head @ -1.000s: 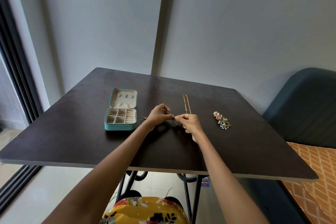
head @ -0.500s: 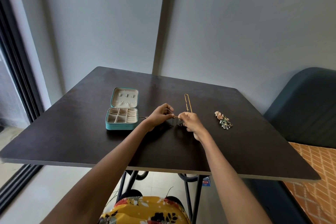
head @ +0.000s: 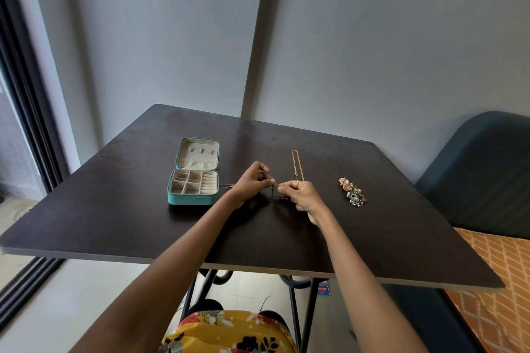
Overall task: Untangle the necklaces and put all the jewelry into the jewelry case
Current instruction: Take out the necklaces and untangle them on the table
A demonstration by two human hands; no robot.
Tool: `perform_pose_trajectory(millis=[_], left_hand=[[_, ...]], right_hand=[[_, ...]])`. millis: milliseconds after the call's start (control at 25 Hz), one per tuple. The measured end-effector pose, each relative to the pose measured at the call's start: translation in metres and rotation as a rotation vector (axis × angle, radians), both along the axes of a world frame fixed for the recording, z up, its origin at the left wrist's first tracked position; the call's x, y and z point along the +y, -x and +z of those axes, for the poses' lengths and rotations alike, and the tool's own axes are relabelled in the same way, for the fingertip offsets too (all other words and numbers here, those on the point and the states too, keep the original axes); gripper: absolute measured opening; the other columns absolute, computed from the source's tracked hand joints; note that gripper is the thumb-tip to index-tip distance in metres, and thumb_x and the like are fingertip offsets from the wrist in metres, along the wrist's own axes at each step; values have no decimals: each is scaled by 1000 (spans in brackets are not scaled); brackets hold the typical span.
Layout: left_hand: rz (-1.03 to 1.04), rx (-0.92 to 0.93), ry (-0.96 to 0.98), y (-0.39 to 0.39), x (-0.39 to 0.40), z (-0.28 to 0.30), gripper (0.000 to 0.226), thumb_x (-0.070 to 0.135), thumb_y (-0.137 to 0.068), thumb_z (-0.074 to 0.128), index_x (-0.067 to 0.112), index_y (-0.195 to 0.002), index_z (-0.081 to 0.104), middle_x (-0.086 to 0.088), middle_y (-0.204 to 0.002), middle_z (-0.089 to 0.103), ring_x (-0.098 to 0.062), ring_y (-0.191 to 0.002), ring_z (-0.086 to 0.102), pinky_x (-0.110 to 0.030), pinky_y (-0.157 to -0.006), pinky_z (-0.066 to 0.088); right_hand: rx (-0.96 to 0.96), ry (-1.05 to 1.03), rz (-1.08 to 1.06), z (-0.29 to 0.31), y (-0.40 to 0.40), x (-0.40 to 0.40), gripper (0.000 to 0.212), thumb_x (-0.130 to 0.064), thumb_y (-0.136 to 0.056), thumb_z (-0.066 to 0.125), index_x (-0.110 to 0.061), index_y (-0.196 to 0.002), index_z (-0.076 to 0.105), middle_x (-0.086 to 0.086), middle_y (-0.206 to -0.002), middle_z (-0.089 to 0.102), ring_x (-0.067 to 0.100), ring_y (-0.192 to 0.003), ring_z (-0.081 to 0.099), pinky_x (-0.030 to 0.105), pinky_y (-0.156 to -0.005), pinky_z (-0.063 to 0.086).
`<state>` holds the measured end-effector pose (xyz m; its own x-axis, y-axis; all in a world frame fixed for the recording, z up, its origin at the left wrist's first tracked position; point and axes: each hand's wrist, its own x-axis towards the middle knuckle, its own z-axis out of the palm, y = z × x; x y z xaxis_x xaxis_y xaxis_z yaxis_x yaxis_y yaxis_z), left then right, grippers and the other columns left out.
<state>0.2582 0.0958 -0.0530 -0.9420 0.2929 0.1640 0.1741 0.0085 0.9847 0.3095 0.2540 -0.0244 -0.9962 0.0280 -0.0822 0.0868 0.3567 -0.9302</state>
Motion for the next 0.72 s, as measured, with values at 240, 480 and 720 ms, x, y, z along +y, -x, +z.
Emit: perform_pose_trajectory(millis=[240,480,720], left_hand=[[0,-11,-24,-1,0,1,27,-1,-88,59,18,-89,39,-6,-80,62,-15,-76,62,-25,-75,50],[-2,-2,-35,1,0,0,28,-2,-88,58,17,-87,38,-7,-79,63,-15,-76,62,-25,-79,48],[2,-5,-46,-2,-1,3,29,-3,-87,60,17,-86,38,-6,-78,63,-14,-75,62,-22,-77,48]], right_hand=[[56,26,21,2,-2,-8,11,-14,-83,71,-6,-91,72,-1,-75,68,-2,-65,61,6,-49,40],[53,-22,-10,6,-5,-9,10,-17,-87,67,-9,-92,70,-7,-69,61,-11,-47,51,4,-41,34],[32,-4,25,8,-6,-8,19,-14,-87,66,-3,-102,69,-5,-71,61,-11,-42,50,5,-40,35]])
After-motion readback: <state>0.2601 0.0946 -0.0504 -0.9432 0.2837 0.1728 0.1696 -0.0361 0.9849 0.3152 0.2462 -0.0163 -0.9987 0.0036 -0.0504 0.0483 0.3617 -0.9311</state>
